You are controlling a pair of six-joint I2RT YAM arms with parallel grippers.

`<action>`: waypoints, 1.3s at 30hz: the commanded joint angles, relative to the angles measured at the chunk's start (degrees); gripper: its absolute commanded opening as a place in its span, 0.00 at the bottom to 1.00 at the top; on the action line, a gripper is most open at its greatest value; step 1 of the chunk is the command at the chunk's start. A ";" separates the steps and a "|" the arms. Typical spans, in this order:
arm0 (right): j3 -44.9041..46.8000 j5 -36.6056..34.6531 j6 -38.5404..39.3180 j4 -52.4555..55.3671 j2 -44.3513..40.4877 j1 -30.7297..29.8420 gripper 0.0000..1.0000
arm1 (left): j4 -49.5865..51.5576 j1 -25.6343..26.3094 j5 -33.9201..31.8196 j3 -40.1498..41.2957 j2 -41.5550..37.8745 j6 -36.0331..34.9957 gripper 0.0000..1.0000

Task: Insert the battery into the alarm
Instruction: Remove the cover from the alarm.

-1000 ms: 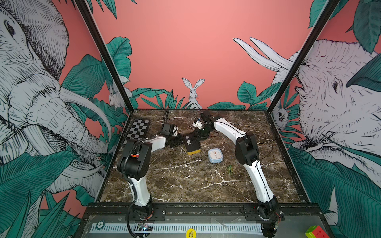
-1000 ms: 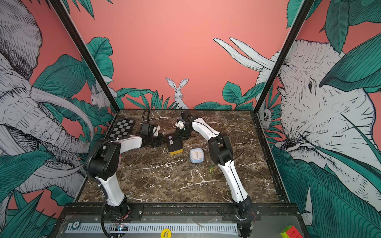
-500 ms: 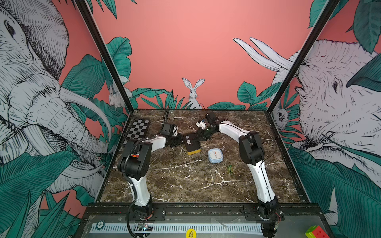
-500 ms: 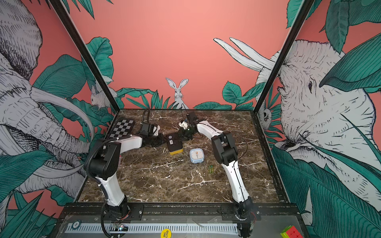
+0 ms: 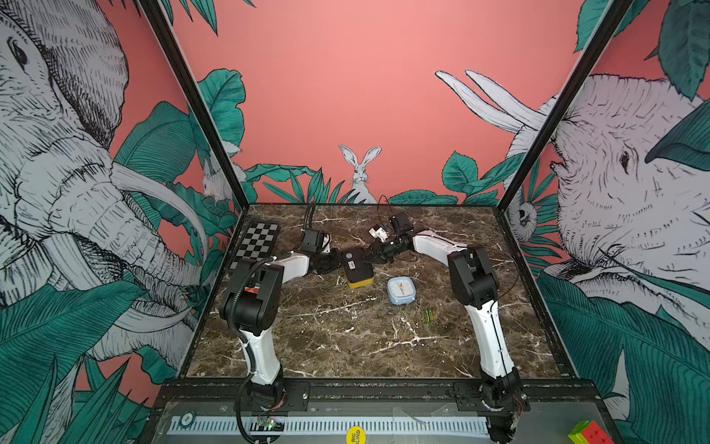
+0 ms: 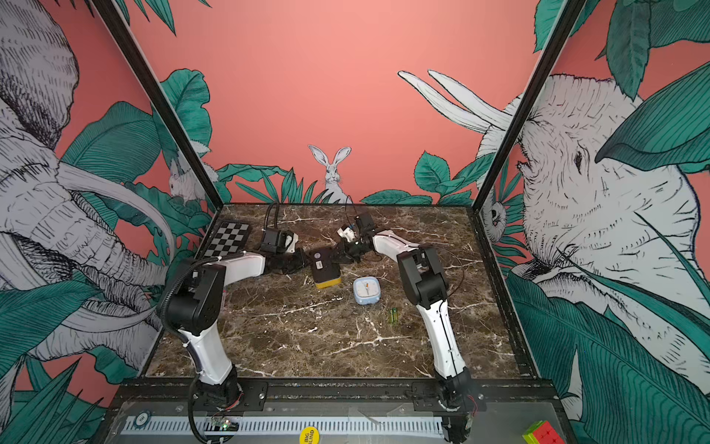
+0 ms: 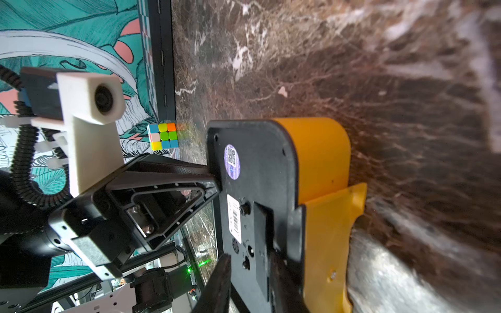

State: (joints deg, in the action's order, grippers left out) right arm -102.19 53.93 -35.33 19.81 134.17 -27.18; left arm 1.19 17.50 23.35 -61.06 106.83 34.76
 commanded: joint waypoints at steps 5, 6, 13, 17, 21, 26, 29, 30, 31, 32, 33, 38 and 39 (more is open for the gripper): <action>1.82 0.35 -1.43 -5.40 -1.37 -1.12 0.23 | 3.82 1.01 -1.46 0.91 3.65 -0.22 0.19; 1.95 0.36 -1.32 -5.59 -1.56 -1.10 0.23 | 3.80 1.04 -1.47 0.94 3.65 -0.22 0.19; 2.54 0.53 -1.50 -6.29 -2.00 -1.14 0.21 | 3.38 1.05 -1.51 1.11 3.74 0.12 0.19; 3.09 0.91 -1.80 -6.89 -2.46 -1.13 0.20 | 3.29 1.04 -1.56 1.20 3.74 0.13 0.19; 4.05 1.46 -2.75 -8.06 -3.17 -1.13 0.18 | 3.12 1.04 -1.73 1.34 3.83 0.35 0.19; 5.50 2.20 -4.63 -10.64 -3.83 -1.17 0.17 | 2.94 1.05 -1.82 1.32 3.92 0.48 0.19; 6.04 2.40 -5.53 -12.04 -4.27 -1.13 0.16 | 2.85 1.09 -1.82 1.37 3.92 0.57 0.19; 6.13 2.38 -5.62 -12.09 -4.35 -1.13 0.16 | 2.85 1.01 -1.89 1.44 3.94 0.61 0.19; 6.08 2.39 -5.63 -11.97 -4.37 -1.17 0.16 | 2.85 1.05 -1.91 1.41 3.92 0.64 0.18; 6.07 2.30 -5.58 -11.74 -4.38 -1.17 0.16 | 2.85 0.99 -1.91 1.47 3.92 0.66 0.18; 6.04 2.30 -5.54 -11.81 -4.40 -1.15 0.16 | 2.85 1.05 -1.91 1.51 3.92 0.66 0.18; 5.84 2.21 -5.56 -11.62 -4.05 -1.18 0.16 | 2.85 1.04 -1.98 1.62 3.83 0.66 0.18; 5.54 2.48 -5.54 -11.56 -3.94 -1.21 0.16 | 2.85 1.05 -2.00 1.64 3.77 0.66 0.19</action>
State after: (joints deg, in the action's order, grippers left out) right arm -96.75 55.13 -40.58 8.03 131.92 -27.55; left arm -0.71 17.67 24.23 -61.10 107.57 35.00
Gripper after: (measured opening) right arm 0.156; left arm 0.186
